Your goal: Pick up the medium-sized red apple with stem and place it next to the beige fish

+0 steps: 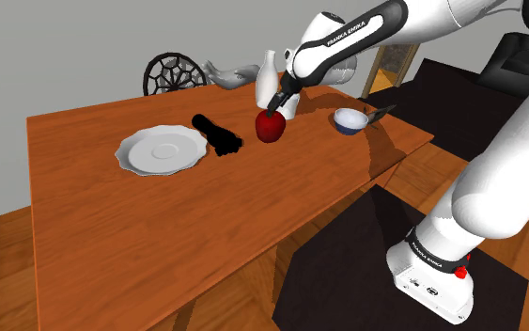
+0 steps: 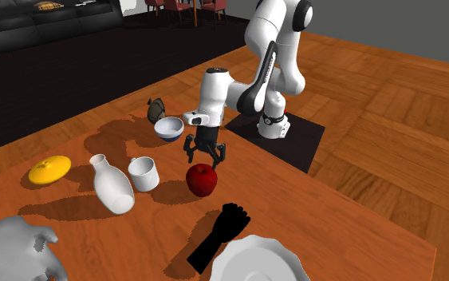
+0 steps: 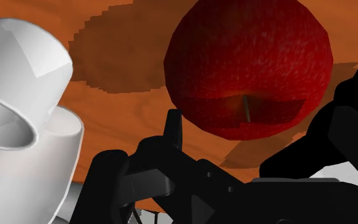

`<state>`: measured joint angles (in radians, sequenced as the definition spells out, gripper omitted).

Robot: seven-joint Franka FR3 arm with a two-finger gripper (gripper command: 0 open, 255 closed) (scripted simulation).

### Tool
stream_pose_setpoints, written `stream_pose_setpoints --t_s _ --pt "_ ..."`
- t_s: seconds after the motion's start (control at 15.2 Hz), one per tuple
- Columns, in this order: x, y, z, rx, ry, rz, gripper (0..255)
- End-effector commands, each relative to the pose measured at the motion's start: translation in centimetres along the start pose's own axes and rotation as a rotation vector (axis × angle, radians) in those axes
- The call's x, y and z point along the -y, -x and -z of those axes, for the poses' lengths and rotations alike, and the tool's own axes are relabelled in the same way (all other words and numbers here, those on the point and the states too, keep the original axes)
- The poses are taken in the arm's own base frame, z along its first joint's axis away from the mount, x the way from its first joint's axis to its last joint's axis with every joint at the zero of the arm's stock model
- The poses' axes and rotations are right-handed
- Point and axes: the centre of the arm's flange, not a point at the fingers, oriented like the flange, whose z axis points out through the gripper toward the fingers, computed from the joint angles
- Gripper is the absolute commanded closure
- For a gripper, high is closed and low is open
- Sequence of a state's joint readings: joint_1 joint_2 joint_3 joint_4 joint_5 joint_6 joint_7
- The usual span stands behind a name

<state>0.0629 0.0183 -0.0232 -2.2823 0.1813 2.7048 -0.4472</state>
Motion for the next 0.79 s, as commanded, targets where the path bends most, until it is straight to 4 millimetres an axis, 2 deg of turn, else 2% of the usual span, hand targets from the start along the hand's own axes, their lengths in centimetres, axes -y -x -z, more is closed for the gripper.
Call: stream_pose_setpoints --t_s 0.0,0.4,0.46,0.73 --pt "-0.08 0.02 -0.26 -0.001 0.0 0.0 0" --pt "-0.08 0.02 -0.25 -0.001 0.0 0.0 0" --pt "-0.08 0.02 -0.25 -0.001 0.0 0.0 255" --pt "-0.07 -0.04 -0.22 -0.001 0.0 0.0 255"
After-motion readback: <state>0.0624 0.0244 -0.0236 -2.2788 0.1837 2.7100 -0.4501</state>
